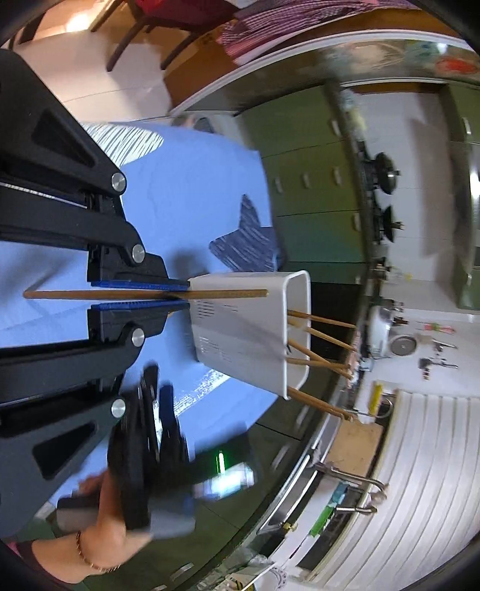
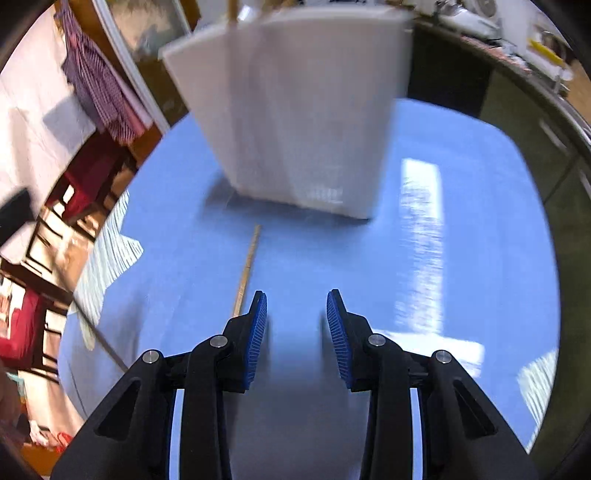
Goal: Organize utensils
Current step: 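Lift the chopstick upright with the left tool while the right tool grasps the last chopstick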
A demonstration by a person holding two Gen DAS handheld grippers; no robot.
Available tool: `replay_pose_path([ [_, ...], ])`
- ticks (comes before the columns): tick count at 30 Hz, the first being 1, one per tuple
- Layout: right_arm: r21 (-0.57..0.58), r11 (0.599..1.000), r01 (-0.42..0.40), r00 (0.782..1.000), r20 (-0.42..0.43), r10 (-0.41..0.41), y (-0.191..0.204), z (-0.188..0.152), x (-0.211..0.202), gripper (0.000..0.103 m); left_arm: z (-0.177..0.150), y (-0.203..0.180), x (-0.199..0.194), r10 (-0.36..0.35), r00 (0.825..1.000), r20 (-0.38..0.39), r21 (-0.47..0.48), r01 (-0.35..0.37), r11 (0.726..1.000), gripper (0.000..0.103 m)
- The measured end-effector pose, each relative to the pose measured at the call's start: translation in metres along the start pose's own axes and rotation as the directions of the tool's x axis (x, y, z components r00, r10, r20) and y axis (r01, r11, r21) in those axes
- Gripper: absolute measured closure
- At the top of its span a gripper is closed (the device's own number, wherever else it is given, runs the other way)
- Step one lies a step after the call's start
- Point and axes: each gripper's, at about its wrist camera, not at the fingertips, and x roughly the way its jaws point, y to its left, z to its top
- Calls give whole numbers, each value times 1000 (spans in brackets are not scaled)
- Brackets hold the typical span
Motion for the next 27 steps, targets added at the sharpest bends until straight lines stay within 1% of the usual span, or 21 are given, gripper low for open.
replay_pose_path([
  [2,-15,1000,-4,999,-35,3,13,9,16,79,-2,0,-5,-4,1000,14,9,4,1000,98],
  [4,-26,1000,-3,998,-56,2,22,15,25,79,-3,3,-8,-13,1000,21,8,13,1000,98],
  [7,-42,999,31,996,-87,-35,33,25,40,79,-5,6,-13,-16,999,29,12,15,1000,98],
  [11,-64,995,75,992,-101,-81,42,33,49,80,-7,10,-15,-13,999,35,18,12,1000,98],
  [12,-73,993,90,990,-101,-97,44,34,50,83,-7,10,-15,-14,999,35,16,14,1000,98],
  [14,-79,993,87,990,-105,-95,48,35,51,89,-7,10,-15,-16,999,34,15,16,1000,98],
  [15,-85,993,82,990,-106,-91,50,35,51,94,-7,10,-15,-16,999,35,16,15,1000,98],
  [17,-85,993,81,991,-102,-90,50,36,50,95,-7,10,-15,-13,999,36,16,13,1000,98],
  [20,-77,995,69,994,-83,-75,49,34,46,97,-6,12,-16,-15,999,37,13,15,1000,98],
  [22,-65,997,50,998,-43,-53,48,32,37,97,-7,12,-16,-14,999,37,14,13,1000,98],
  [25,-48,999,25,999,47,-22,44,28,7,97,-7,12,-16,-16,999,36,12,16,1000,98],
  [27,-36,999,12,991,131,-7,41,20,-24,97,-8,13,-18,-19,999,37,11,18,1000,98],
])
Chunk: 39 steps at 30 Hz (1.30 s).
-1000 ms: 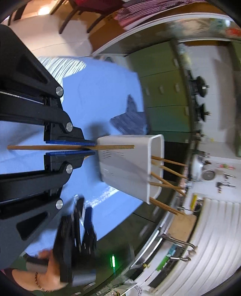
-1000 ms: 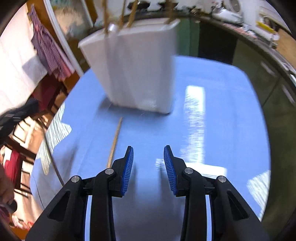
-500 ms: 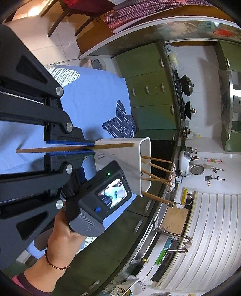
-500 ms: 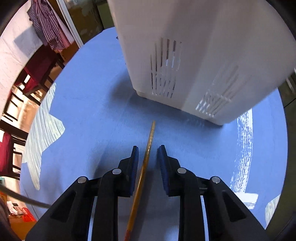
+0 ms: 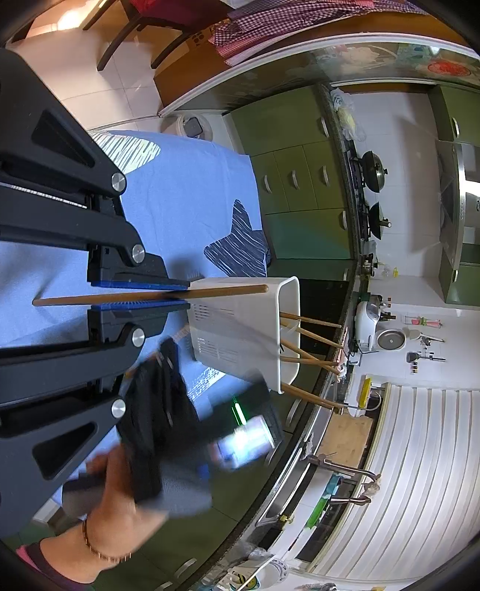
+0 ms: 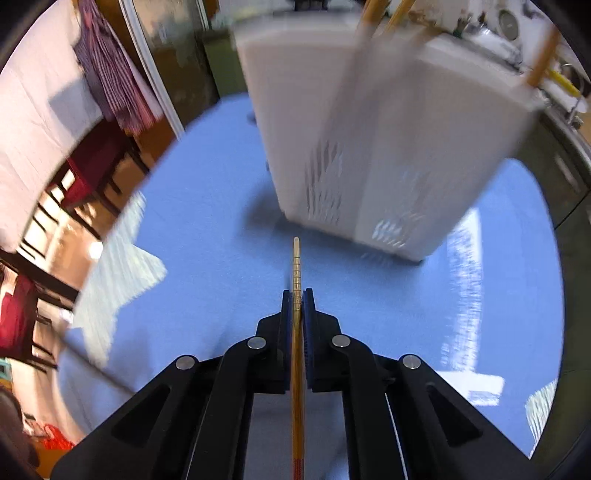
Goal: Organize utensils
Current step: 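Lift the chopstick upright with the left tool while the right tool grasps the last chopstick, then drop the chopstick into the white holder and open the left tool while the right carries its chopstick over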
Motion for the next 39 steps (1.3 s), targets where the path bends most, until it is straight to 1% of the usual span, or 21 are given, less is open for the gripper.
replay_pose_path([
  [2,11,1000,-14,997,77,13,-3,-7,-30,97,0,0,-2,3,1000,3,2,-3,1000,98],
  [3,19,1000,-23,991,134,20,-5,-15,-51,97,0,0,-3,3,1000,5,2,-3,1000,98],
  [5,29,999,-25,979,202,19,-8,-26,-79,97,-1,-1,-5,2,1000,9,2,-2,1000,98],
  [6,38,999,-29,968,250,19,-11,-36,-97,97,-2,-2,-7,0,1000,12,1,0,1000,98],
  [8,57,998,-26,948,317,7,-16,-53,-125,97,-4,-3,-9,-4,1000,20,4,4,1000,98],
  [9,69,997,-23,934,357,-3,-19,-65,-140,97,-5,-4,-11,-4,1000,27,8,4,1000,98],
  [11,81,997,-17,915,402,-17,-23,-80,-157,97,-7,-6,-14,0,999,40,15,0,1000,98],
  [13,97,995,7,893,446,-50,-23,-97,-174,97,-9,-7,-15,1,999,47,18,-2,1000,98],
  [15,107,994,31,884,462,-78,-21,-108,-182,97,-9,-8,-17,-2,999,49,16,1,1000,98],
  [21,149,989,18,869,487,-89,-25,-124,-192,97,-10,-9,-19,-3,999,52,22,2,1000,98],
  [25,168,986,-6,864,497,-79,-28,-126,-194,97,-9,-12,-26,-5,998,63,33,2,999,98],
  [29,188,982,-15,866,494,-81,-34,-127,-193,97,0,-15,-33,-16,997,76,40,13,999,98],
  [32,207,978,-20,865,495,-87,-39,-130,-192,97,12,-15,-36,-30,996,85,41,26,999,98],
  [36,219,975,-24,864,495,-90,-41,-131,-193,97,41,-15,-37,-57,994,97,40,53,998,98],
  [39,217,976,-31,864,496,-83,-41,-132,-193,97,67,-18,-38,-59,991,120,51,53,997,98],
])
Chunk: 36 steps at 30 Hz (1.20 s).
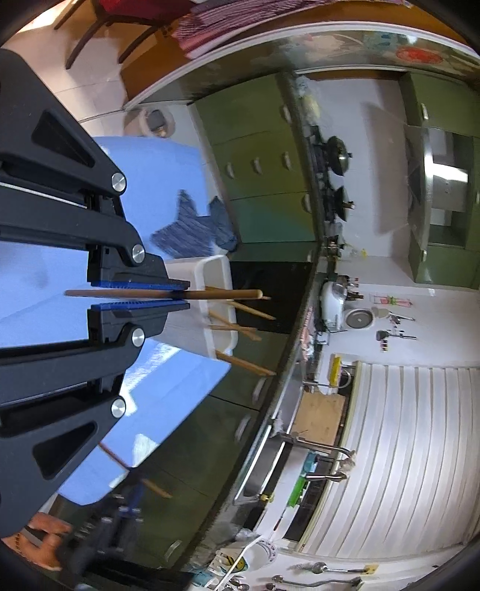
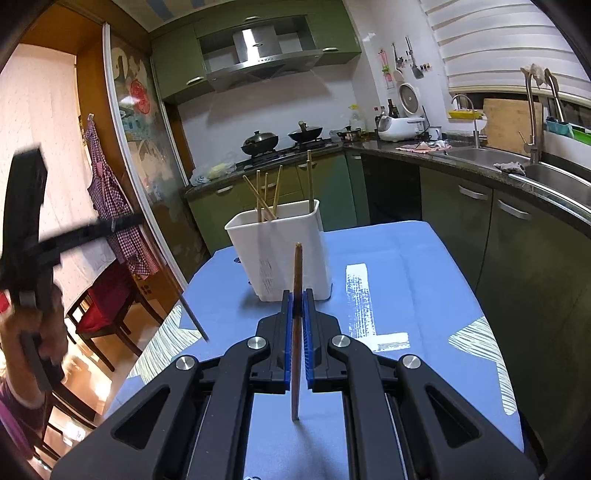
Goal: Organize utensils
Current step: 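Drop the chopstick into the white holder and open the left tool while the right carries its chopstick over, then lower the right tool's chopstick into the white holder and open it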
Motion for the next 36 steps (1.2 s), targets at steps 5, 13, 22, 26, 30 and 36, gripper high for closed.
replay_pose_path([
  [5,-1,1000,-7,1000,1,7,-1,0,1,97,47,0,5,15,998,56,5,-15,1000,98],
  [13,3,1000,-6,1000,1,6,-4,-1,0,97,113,-1,19,42,983,177,3,-44,999,98],
  [22,-18,1000,-9,1000,-5,9,1,0,2,97,110,6,85,67,991,118,-31,-64,997,98],
  [26,-25,1000,-14,1000,-6,13,2,2,3,97,93,13,111,67,995,68,-36,-65,997,98],
  [30,-48,999,-20,1000,8,20,5,15,2,97,69,20,125,63,998,23,-27,-63,998,86],
  [36,-111,993,-36,997,64,43,18,63,0,97,26,23,102,60,998,30,-12,-59,998,53],
])
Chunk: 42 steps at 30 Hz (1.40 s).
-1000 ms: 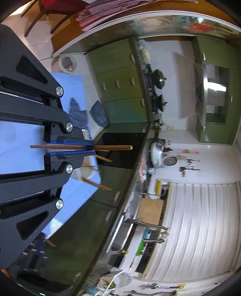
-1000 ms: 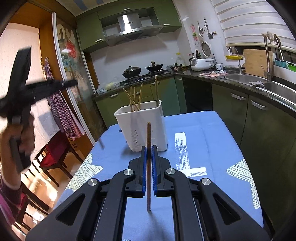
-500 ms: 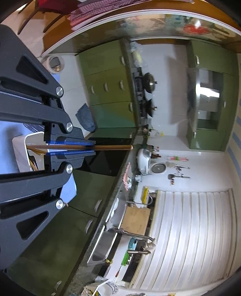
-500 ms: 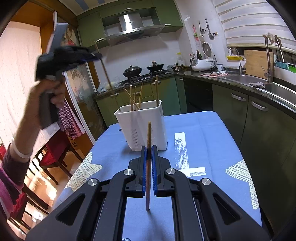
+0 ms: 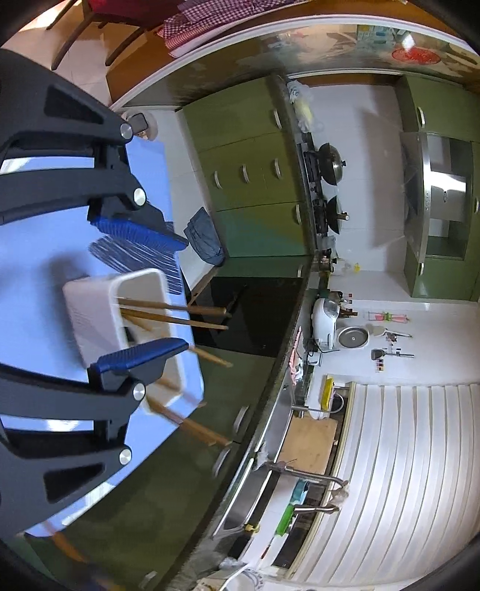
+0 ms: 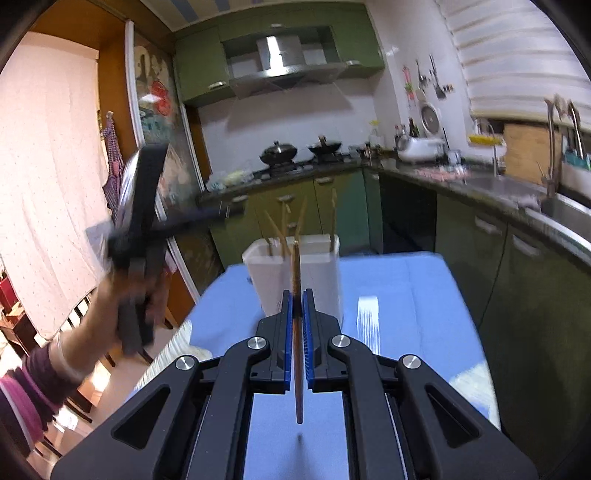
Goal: Organize utensils
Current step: 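Lower the right tool's chopstick into the white holder and open it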
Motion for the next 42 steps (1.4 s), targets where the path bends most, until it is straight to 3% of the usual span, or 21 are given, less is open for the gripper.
replay_pose_path([
  [7,-44,999,19,980,196,-10,13,91,0,97,-54,16,-72,13,995,100,-52,-8,999,23],
  [11,-33,997,67,969,241,-57,14,132,22,97,-70,12,-100,45,989,140,0,-45,999,18],
  [16,-5,996,91,975,202,-88,4,156,77,97,-79,7,-118,30,989,142,18,-33,999,16],
  [22,-9,992,126,987,105,-124,-6,145,141,97,-90,-3,-127,38,987,155,52,-47,998,10],
  [30,-17,992,122,992,-40,-123,-15,92,197,97,-104,-2,-138,19,987,160,-68,-9,998,7],
  [32,-25,993,113,991,-65,-115,-14,82,204,92,-106,-4,-141,23,985,174,-87,-8,996,7],
  [33,-25,994,108,991,-70,-110,-13,78,205,81,-106,-6,-143,34,983,182,-85,-19,996,7],
  [34,-24,994,107,992,-65,-108,-13,75,203,75,-107,-8,-145,50,981,190,-80,-35,996,7],
  [38,-23,997,79,997,9,-78,-3,68,162,72,-107,-11,-149,76,977,201,-79,-61,995,7],
  [40,-31,996,82,996,50,-80,1,58,134,56,-108,-8,-151,75,978,195,-97,-57,994,7],
  [42,-40,994,99,991,93,-95,5,42,101,54,-111,-6,-152,68,980,189,-112,-47,993,7],
])
